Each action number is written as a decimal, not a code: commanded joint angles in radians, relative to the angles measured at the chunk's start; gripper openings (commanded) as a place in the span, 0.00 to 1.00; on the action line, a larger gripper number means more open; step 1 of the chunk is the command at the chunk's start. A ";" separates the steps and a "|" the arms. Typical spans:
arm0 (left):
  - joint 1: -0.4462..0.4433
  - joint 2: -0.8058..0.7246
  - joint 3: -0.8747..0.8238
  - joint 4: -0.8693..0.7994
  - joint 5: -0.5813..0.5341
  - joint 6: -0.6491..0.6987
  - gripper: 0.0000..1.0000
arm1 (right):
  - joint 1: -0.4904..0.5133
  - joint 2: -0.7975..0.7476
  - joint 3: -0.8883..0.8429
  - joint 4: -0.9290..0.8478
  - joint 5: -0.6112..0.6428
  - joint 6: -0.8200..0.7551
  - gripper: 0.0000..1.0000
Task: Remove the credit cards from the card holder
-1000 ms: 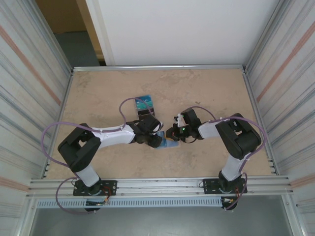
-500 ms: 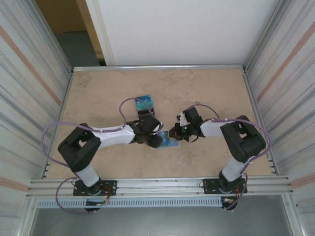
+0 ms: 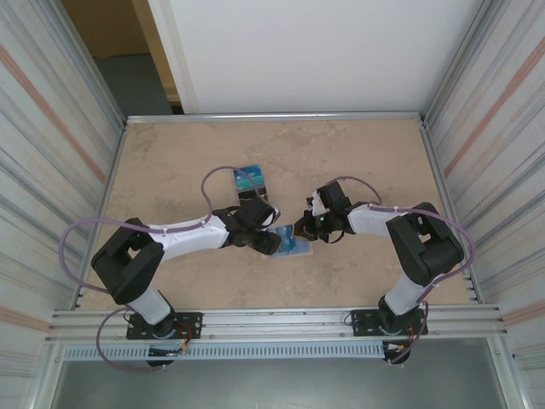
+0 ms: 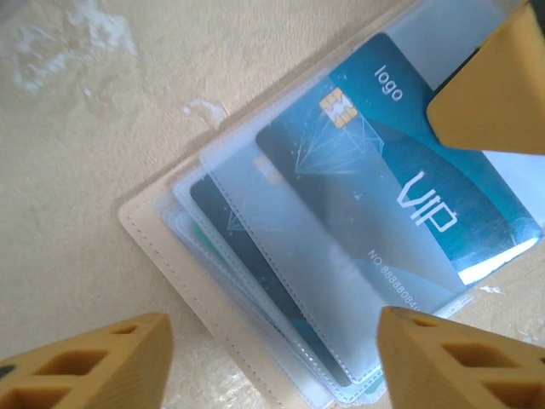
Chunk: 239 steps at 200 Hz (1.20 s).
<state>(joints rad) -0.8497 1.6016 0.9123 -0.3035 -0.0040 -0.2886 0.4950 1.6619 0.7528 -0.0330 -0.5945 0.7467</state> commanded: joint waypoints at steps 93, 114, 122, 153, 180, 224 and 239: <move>0.010 0.099 0.084 0.033 -0.060 0.051 0.96 | -0.006 -0.045 -0.019 -0.053 0.050 -0.010 0.00; 0.010 0.123 0.101 0.021 -0.065 0.063 0.96 | -0.006 -0.060 -0.025 -0.060 0.057 -0.010 0.00; 0.011 0.129 0.102 0.019 -0.069 0.063 0.97 | -0.006 -0.067 -0.027 -0.064 0.061 -0.009 0.00; 0.010 0.148 0.108 0.002 -0.069 0.057 0.97 | -0.007 -0.086 -0.050 -0.055 0.068 0.002 0.00; 0.010 0.154 0.104 -0.002 -0.063 0.050 0.97 | -0.007 -0.082 -0.086 0.039 0.016 0.054 0.00; 0.010 0.164 0.096 -0.006 -0.056 0.051 0.97 | -0.006 -0.064 -0.127 0.190 -0.053 0.121 0.11; 0.010 0.172 0.096 -0.007 -0.046 0.047 0.97 | -0.006 -0.056 -0.132 0.207 -0.059 0.129 0.15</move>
<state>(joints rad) -0.8452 1.7432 0.9955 -0.2893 -0.0532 -0.2466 0.4858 1.5940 0.6376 0.1097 -0.6037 0.8318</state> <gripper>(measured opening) 0.969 0.131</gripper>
